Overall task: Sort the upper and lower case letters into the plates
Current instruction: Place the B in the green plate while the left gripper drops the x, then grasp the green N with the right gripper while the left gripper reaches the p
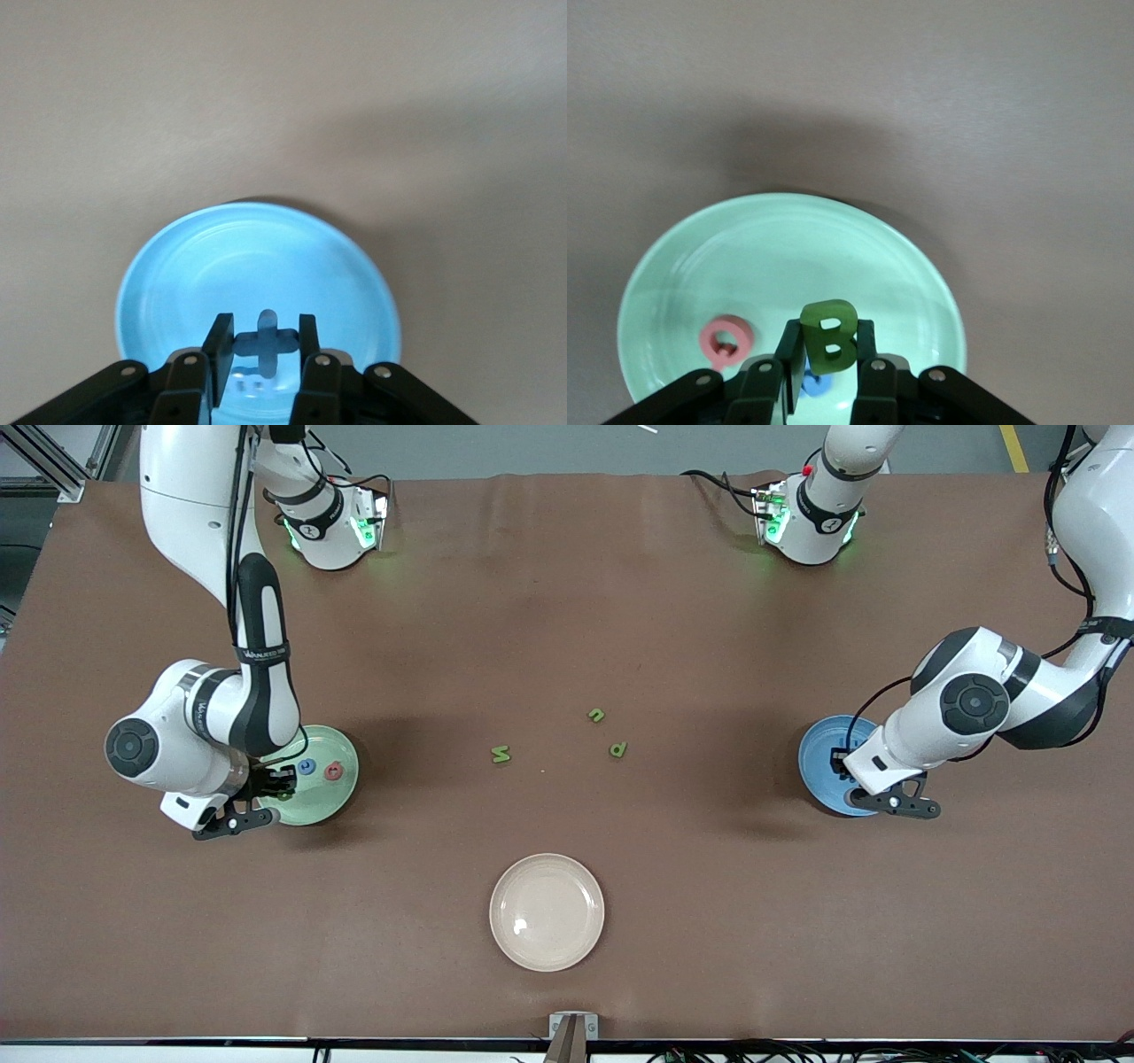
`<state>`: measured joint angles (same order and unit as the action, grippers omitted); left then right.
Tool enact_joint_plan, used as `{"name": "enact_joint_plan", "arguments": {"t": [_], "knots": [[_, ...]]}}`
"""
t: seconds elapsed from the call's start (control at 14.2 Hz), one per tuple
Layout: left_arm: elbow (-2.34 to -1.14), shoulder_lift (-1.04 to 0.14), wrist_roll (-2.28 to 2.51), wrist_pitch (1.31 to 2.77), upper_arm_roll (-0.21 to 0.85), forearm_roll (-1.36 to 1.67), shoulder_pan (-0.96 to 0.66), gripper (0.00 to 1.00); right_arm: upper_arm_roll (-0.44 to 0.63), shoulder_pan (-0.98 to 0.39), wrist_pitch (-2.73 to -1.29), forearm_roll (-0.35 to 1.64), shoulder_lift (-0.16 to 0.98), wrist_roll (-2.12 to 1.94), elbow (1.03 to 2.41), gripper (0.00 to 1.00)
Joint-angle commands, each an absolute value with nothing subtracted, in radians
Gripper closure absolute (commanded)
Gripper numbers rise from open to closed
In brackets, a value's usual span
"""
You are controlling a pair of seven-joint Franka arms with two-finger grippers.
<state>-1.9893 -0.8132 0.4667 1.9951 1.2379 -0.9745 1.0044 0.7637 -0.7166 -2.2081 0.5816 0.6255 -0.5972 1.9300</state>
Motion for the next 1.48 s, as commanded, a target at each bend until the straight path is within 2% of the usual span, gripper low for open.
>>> {"name": "enact_joint_plan", "arguments": {"t": [0.0,0.28,0.64,0.78,0.85,0.92,0.99,1.27,1.41], "knots": [[-2.063,-0.799,0.427,2.042,1.249,-1.019,1.070,0.86,0.755,-0.732,-2.230,0.662,0.632,-0.627,1.954,1.00],[-2.098,-0.802,0.301,2.135,1.209,-1.019,1.161,0.86,0.721,-0.721,-2.260,0.692,0.644,-0.629,1.957,0.98],[-2.105,-0.816,0.285,2.226,1.132,-1.026,1.147,0.86,0.721,-0.719,-2.279,0.690,0.660,-0.630,1.971,0.95],[-2.108,-0.816,0.302,2.226,1.131,-1.026,1.131,0.85,0.721,-0.719,-2.283,0.690,0.661,-0.630,1.973,0.90],[-2.108,-0.818,0.310,2.227,1.114,-1.026,1.115,0.85,0.721,-0.719,-2.281,0.690,0.661,-0.630,1.976,0.70],[-2.108,-0.816,0.327,2.233,1.095,-1.026,1.095,0.84,0.721,-0.721,-2.281,0.690,0.661,-0.630,1.976,0.21],[-2.108,-0.816,0.330,2.237,1.094,-1.026,1.092,0.84,0.721,-0.719,-2.278,0.690,0.661,-0.629,1.974,0.00],[-2.106,-0.818,0.328,2.243,1.066,-1.055,1.086,0.83,0.727,-0.735,-2.264,0.690,0.641,-0.611,1.971,0.00],[-2.106,-0.818,0.328,2.255,1.058,-1.062,1.086,0.82,0.727,-0.744,-2.205,0.690,0.618,-0.534,1.968,0.00]]}}
